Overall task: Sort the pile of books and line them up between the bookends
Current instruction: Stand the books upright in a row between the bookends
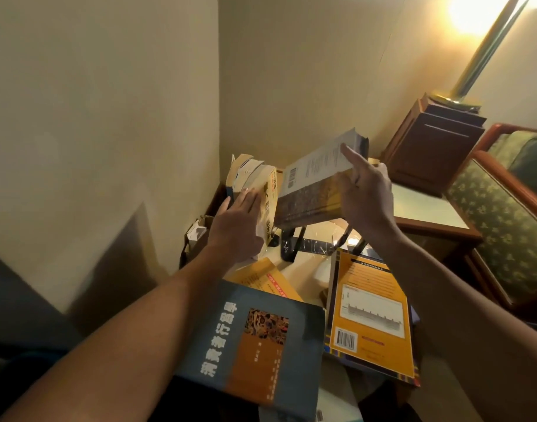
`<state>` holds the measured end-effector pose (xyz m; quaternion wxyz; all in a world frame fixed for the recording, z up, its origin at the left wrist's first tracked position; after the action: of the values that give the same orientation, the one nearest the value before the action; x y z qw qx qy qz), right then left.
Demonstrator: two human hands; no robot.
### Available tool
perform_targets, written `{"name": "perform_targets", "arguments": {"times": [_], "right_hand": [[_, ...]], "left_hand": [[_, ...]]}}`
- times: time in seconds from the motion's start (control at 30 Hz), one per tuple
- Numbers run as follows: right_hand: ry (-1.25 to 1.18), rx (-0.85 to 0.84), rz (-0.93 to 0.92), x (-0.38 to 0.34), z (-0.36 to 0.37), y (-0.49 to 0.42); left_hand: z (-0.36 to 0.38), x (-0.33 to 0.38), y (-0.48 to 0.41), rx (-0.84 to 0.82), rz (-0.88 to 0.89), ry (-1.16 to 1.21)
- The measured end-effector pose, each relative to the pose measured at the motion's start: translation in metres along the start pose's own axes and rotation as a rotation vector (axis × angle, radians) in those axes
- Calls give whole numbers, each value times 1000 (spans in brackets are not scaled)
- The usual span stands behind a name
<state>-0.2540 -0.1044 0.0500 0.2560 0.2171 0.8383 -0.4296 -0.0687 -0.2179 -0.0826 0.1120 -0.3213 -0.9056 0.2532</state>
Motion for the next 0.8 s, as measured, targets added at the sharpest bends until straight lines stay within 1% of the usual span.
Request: {"name": "perform_targets", "arguments": {"times": [0.23,0.37,0.47,0.57,0.63,0.7,0.8], "right_hand": [[133,-204,-69,-11,74,-5],[166,-299,-66,-10,110,-4],[201,-364,-15,-7,132,3],[243,-395,80,-3,150,10],[254,-398,102,-3,158,8],[243,-423,73,-5,164,6],[227,-468,25,-7,163,3]], "left_hand": [[-3,0,-2,-8,-26,113],[-8,-7,-3,38,-43,207],[-4,-14,-5,22,-101,260],[2,-17,-6,57,-127,195],[3,-17,-7,42,-151,176],[1,-11,-9,-8,-187,241],[-3,-3,-9,-4,-220,396]]}}
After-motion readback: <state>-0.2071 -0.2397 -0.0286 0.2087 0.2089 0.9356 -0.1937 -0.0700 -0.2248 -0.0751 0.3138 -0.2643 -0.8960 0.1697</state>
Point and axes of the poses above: each hand's wrist, its own y-axis away from the middle knuckle, its own z-axis out of the palm, x = y × z, the point moved 4 cm from there along -y, towards the middle knuckle, and after that the axes turned 15 degrees about x, right-handed, at the moved point
